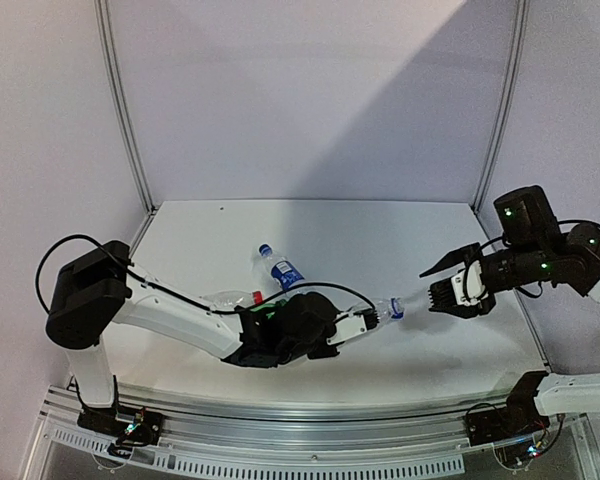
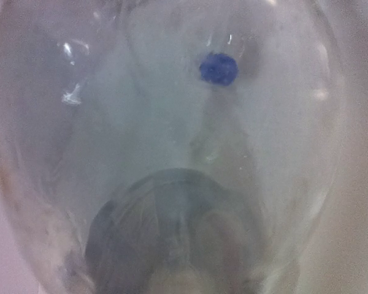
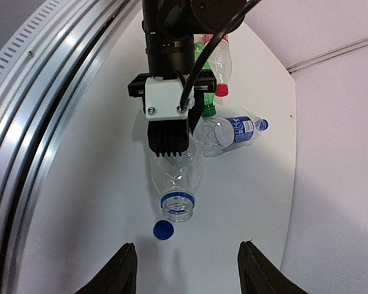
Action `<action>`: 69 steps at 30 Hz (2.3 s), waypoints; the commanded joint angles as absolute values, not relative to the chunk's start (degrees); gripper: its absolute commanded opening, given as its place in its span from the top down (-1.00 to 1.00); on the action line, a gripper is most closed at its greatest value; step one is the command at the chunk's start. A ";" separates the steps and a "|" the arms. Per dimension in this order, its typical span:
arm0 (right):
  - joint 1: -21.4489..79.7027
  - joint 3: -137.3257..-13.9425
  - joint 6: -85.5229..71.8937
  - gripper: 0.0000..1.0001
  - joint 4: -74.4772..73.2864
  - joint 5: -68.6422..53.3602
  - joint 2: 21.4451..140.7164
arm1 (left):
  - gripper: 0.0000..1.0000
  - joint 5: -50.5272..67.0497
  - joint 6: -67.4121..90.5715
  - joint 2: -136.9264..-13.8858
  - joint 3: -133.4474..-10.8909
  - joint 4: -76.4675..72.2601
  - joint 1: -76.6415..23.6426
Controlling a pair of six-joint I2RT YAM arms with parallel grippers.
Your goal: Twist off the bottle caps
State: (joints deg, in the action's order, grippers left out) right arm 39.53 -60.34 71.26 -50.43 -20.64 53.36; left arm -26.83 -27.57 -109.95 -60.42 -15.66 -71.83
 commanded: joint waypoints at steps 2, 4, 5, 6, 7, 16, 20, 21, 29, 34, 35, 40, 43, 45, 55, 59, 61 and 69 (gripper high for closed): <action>37.36 -56.86 59.15 -0.14 -51.16 -28.61 52.32 | 0.47 -29.34 -27.16 -108.22 -59.70 -17.73 -71.90; 35.68 -57.65 56.22 -0.14 -51.15 -31.83 53.19 | 0.47 -29.36 -27.11 -108.28 -59.55 -18.08 -71.89; 34.89 -58.27 55.12 -0.13 -51.34 -33.29 53.77 | 0.47 -29.36 -26.95 -108.28 -59.59 -18.22 -71.89; 33.95 -58.86 53.29 -0.13 -51.57 -34.97 54.71 | 0.47 -29.28 -26.84 -108.28 -59.63 -18.27 -71.82; 33.26 -59.59 52.07 -0.13 -51.71 -35.96 55.52 | 0.47 -29.20 -26.79 -108.36 -59.67 -18.28 -71.76; 29.10 -61.71 33.82 -0.12 -41.28 -39.79 59.84 | 0.45 -27.60 -22.72 -107.70 -59.60 -19.35 -70.70; 25.94 -59.78 16.07 -0.14 -28.28 -41.49 60.51 | 0.37 -27.44 -18.66 -107.58 -59.44 -22.33 -70.26; 25.74 -59.58 11.90 -0.14 -26.27 -41.67 60.89 | 0.35 -27.90 -17.53 -107.56 -59.34 -23.29 -70.23; 25.76 -59.97 -3.68 -0.23 -19.22 -40.13 68.38 | 0.32 -29.53 -9.78 -106.43 -58.99 -27.36 -70.22; 25.74 -58.51 -6.25 -0.25 -15.41 -41.78 69.92 | 0.30 -29.53 -8.85 -105.48 -58.20 -28.85 -70.22; 25.83 -58.11 -6.59 -0.28 -14.76 -42.17 69.67 | 0.31 -29.47 -8.66 -105.47 -58.18 -28.90 -70.22; 25.82 -56.93 -6.89 -0.44 -13.37 -45.12 69.42 | 0.30 -28.72 -8.18 -105.98 -58.33 -29.67 -70.22; 25.83 -56.67 -7.14 -0.48 -13.05 -46.33 69.59 | 0.30 -28.38 -7.96 -106.34 -58.53 -29.76 -70.22; 25.80 -56.59 -7.14 -0.50 -12.75 -47.48 69.62 | 0.30 -28.13 -7.91 -106.50 -58.75 -29.72 -70.24; 28.50 -56.47 -5.66 -0.43 -12.88 -47.32 70.00 | 0.29 -26.19 -5.71 -105.88 -58.98 -29.72 -70.22; 29.43 -56.48 -4.91 -0.34 -12.35 -46.50 69.64 | 0.29 -25.40 -5.03 -105.41 -58.71 -30.08 -70.22; 29.67 -56.43 -4.80 -0.32 -12.51 -46.85 69.78 | 0.28 -25.40 -4.71 -105.26 -58.65 -30.23 -70.22; 30.40 -55.89 -3.70 -0.19 -12.11 -47.12 69.79 | 0.28 -24.57 -4.04 -104.86 -58.49 -30.90 -70.15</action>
